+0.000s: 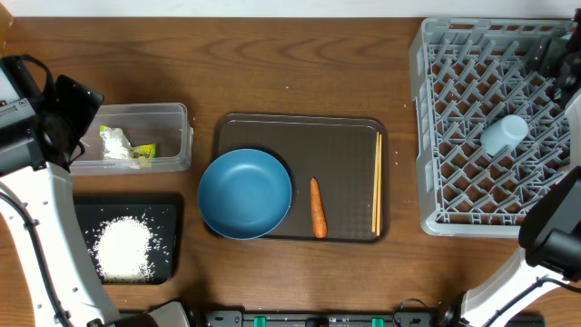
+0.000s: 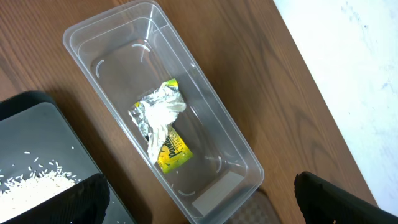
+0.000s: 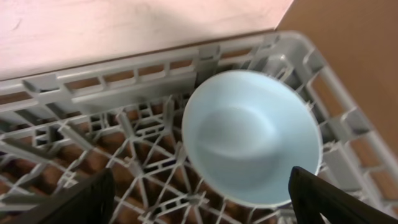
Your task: Sort waste into correct bins and load items into the dishwasher rack
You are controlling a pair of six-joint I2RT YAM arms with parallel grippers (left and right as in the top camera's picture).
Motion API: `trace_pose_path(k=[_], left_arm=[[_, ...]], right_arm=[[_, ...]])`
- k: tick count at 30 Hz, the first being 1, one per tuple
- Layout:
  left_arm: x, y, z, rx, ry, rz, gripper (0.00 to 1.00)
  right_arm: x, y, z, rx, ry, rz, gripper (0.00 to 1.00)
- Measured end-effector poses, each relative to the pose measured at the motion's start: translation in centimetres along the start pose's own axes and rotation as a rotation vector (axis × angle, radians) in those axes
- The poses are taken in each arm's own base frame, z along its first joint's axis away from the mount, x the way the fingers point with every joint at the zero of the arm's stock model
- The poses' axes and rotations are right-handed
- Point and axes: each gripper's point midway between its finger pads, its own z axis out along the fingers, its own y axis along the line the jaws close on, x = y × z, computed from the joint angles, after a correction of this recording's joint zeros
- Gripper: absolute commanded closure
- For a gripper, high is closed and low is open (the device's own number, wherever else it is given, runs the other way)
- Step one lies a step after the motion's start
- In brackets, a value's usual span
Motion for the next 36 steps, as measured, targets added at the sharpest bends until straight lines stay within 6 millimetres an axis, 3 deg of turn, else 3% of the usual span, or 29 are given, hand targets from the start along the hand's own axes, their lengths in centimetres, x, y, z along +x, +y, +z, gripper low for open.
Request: trace_pose_path(k=[5, 14, 17, 22, 31, 36], left_arm=[[0.0, 0.0, 0.0, 0.000, 0.000, 0.000, 0.02], [0.0, 0.0, 0.0, 0.000, 0.000, 0.000, 0.02], [0.0, 0.0, 0.0, 0.000, 0.000, 0.000, 0.02], [0.0, 0.0, 0.0, 0.000, 0.000, 0.000, 0.02], [0.0, 0.0, 0.0, 0.000, 0.000, 0.000, 0.02], [0.0, 0.0, 0.0, 0.000, 0.000, 0.000, 0.02]], right_arm=[[0.5, -0.2, 1.6, 0.013, -0.005, -0.040, 0.09], [6.4, -0.5, 5.8, 0.014, 0.139, -0.066, 0.13], [6.7, -0.9, 5.9, 0.017, 0.149, -0.072, 0.23], [7.4, -1.2, 5.8, 0.023, 0.179, -0.090, 0.52], [7.7, -1.7, 5.6, 0.055, 0.194, -0.057, 0.76], [6.4, -1.7, 4.7, 0.049, 0.163, 0.006, 0.92]])
